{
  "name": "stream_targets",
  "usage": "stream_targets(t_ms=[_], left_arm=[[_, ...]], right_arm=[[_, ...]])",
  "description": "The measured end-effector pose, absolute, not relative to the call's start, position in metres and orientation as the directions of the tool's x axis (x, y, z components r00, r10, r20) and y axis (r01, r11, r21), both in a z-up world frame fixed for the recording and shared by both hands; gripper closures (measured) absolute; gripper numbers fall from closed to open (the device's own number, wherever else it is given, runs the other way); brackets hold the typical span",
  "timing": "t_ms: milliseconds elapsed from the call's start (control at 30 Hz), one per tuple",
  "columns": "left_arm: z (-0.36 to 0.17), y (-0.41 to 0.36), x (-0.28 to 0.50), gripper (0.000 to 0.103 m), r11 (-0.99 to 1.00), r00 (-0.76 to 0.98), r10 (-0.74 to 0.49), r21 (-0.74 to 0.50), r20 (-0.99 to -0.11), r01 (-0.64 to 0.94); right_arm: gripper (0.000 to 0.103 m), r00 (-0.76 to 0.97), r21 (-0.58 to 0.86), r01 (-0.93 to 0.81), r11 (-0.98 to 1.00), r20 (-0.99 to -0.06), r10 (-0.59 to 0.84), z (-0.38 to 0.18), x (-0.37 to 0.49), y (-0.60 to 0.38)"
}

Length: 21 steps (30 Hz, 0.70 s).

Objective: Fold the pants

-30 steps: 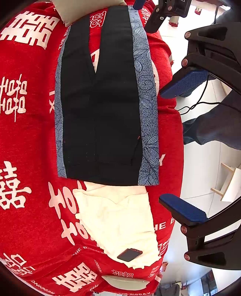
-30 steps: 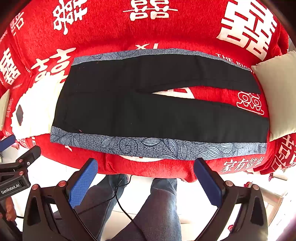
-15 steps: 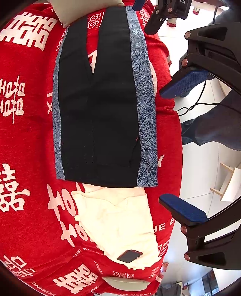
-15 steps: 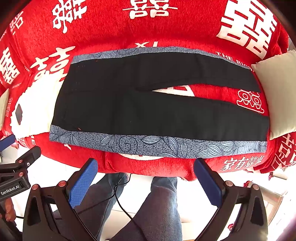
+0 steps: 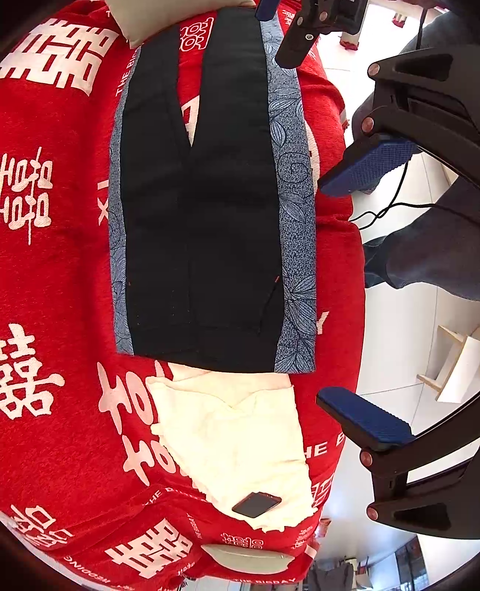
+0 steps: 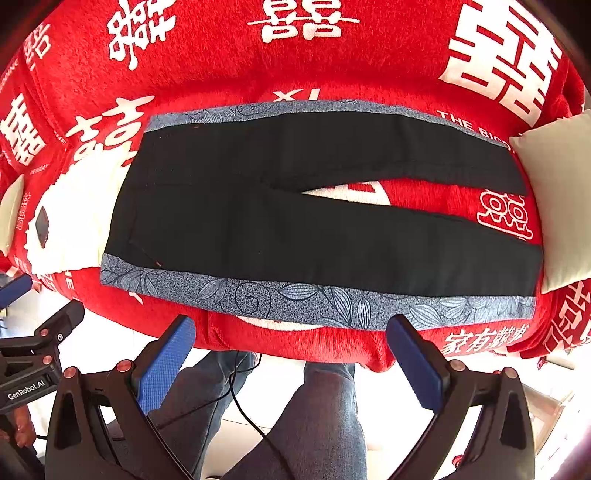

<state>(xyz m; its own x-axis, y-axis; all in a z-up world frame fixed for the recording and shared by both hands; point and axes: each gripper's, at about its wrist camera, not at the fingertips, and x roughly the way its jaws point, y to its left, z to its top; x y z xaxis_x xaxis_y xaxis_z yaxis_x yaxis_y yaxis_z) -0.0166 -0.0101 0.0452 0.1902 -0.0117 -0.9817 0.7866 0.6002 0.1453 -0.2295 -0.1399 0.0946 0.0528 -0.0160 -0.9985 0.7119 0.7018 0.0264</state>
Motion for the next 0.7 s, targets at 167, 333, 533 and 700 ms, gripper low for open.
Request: stream_targets(t_ms=[167,333,533,700], left_arm=[[0.046,-0.014,-0.018,0.0,0.608,0.205,0.003,0.164,-0.979,0.777],[0.045,-0.018,-0.02,0.0,0.621,0.202,0.017,0.169,-0.979,0.765],[0.046,-0.014,-0.023,0.0,0.695,0.166,0.016,0.13,-0.986,0.707],[0.04,0.002,-0.024,0.0,0.799,0.126,-0.013,0.065,-0.992,0.598]], right_arm=[[0.0,0.061,0.042,0.704,0.709,-0.998,-0.002,0.092,-0.228,-0.147],[0.0,0.062,0.049,0.695,0.717,-0.998,0.007,0.091,-0.226,-0.154],[0.0,0.058,0.06,0.675,0.736,-0.998,0.028,0.092,-0.234,-0.162],[0.0,0.115,0.153,0.681,0.716,-0.988,0.101,0.09,-0.256,-0.176]])
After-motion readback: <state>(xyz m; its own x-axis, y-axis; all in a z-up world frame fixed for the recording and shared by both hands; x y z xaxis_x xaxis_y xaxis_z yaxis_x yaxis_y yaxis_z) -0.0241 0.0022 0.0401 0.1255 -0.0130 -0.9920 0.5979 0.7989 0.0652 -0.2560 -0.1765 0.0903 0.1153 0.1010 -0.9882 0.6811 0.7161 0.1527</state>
